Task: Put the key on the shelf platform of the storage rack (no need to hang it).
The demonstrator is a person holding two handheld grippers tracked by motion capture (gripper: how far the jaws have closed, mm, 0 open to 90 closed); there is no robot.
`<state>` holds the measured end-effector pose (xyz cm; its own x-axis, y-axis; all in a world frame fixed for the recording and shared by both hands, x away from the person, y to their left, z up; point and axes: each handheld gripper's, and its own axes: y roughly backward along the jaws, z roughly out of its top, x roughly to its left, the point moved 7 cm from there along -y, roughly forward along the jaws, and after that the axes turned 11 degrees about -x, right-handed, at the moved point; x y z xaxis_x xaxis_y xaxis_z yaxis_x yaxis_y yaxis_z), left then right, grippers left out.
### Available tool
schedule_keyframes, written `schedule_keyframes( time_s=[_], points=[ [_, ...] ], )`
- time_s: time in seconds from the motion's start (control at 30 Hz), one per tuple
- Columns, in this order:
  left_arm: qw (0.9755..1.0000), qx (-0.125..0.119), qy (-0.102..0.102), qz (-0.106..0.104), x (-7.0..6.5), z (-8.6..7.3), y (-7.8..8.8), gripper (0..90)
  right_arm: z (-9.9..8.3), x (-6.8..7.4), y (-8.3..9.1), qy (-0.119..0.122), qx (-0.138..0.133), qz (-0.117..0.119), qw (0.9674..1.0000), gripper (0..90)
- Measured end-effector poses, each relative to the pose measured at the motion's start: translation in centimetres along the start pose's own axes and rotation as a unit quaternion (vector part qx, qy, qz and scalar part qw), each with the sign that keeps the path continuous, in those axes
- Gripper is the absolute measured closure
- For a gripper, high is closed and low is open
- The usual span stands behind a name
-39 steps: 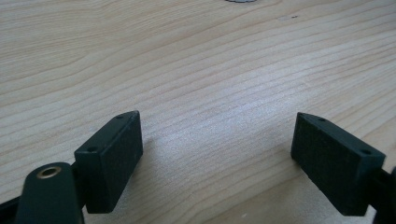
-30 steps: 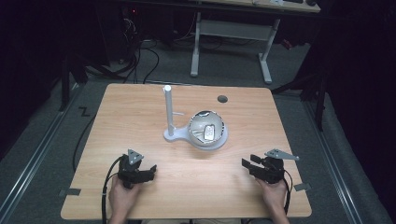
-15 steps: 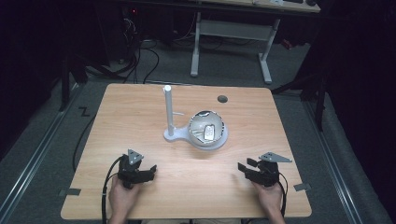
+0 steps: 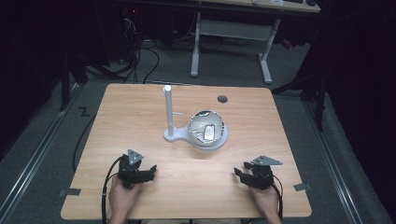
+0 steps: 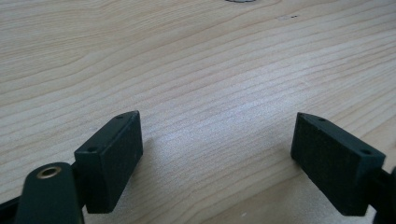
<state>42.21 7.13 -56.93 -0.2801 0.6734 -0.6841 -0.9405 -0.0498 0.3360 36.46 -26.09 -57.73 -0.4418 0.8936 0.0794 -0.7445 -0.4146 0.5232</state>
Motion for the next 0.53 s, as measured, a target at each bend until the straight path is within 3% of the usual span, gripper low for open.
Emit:
schedule_keyframes(
  time_s=[0.17, 0.27, 0.53],
  points=[
    [1.0, 0.0, 0.0, 0.0, 0.0, 0.0, 0.0, 17.0, -0.09, 0.25, -0.09, 0.022, 0.0, -0.006, 0.9997, 44.7],
    [1.0, -0.001, -0.001, 0.0, 0.01, 0.01, -0.01, 17.0, -0.13, 0.44, -0.2, 0.051, 0.004, -0.013, 0.9986, 43.1],
    [1.0, -0.001, 0.001, 0.001, 0.01, 0.02, 0.0, 17.0, -0.13, 0.42, -0.25, 0.052, 0.004, -0.013, 0.9986, 41.4]
  ],
)
